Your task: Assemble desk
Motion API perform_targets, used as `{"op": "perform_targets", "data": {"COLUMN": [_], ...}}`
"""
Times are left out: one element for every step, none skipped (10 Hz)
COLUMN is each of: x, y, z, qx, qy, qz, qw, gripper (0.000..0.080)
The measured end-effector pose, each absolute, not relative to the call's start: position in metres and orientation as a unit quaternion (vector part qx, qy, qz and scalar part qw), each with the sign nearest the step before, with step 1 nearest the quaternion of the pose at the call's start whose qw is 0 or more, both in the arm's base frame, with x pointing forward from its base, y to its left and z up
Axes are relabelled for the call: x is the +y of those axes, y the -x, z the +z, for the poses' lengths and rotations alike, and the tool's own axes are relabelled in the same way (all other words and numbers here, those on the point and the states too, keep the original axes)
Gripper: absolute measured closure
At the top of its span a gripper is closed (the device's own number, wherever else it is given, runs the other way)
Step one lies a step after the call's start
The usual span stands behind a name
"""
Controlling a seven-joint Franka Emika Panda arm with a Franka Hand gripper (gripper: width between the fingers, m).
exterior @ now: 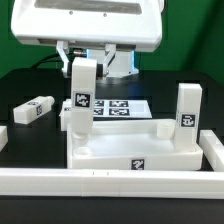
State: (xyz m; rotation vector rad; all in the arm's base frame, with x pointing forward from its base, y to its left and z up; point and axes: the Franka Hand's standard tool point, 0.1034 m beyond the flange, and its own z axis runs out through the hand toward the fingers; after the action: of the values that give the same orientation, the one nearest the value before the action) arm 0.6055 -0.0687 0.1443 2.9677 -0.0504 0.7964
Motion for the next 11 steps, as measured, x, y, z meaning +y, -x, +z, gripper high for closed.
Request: {"op": "perform_targets", "data": {"x": [-0.066, -0.066, -0.067, -0.066, -0.064, -0.063, -0.063, -0.063, -0.063, -0.063, -0.063], "y": [-0.603, -0.604, -0.604, -0.603, -0.602, -0.602, -0.602, -0.604, -0.604, -0.603, -0.603], "z": [0.142, 0.142, 0.142, 0.14, 0.135, 0.132, 0.13, 0.128, 0.127, 0.126, 0.125], "qx": [-0.017, -0.017, -0.017, -0.016, -0.015, -0.013, -0.013, -0.013, -0.013, -0.013, -0.013], "qy": [-0.966, -0.966, -0.966, -0.966, -0.966, -0.967, -0.967, -0.967, -0.968, -0.968, -0.968], "qz": [0.257, 0.257, 0.257, 0.257, 0.255, 0.253, 0.251, 0.251, 0.25, 0.249, 0.249], "qw": [0.033, 0.033, 0.033, 0.034, 0.034, 0.034, 0.034, 0.034, 0.034, 0.034, 0.034], "gripper": [0.0511, 0.0511, 0.0511, 0.0511, 0.0511, 0.0511, 0.0511, 0.0511, 0.0511, 0.0511, 0.0511]}}
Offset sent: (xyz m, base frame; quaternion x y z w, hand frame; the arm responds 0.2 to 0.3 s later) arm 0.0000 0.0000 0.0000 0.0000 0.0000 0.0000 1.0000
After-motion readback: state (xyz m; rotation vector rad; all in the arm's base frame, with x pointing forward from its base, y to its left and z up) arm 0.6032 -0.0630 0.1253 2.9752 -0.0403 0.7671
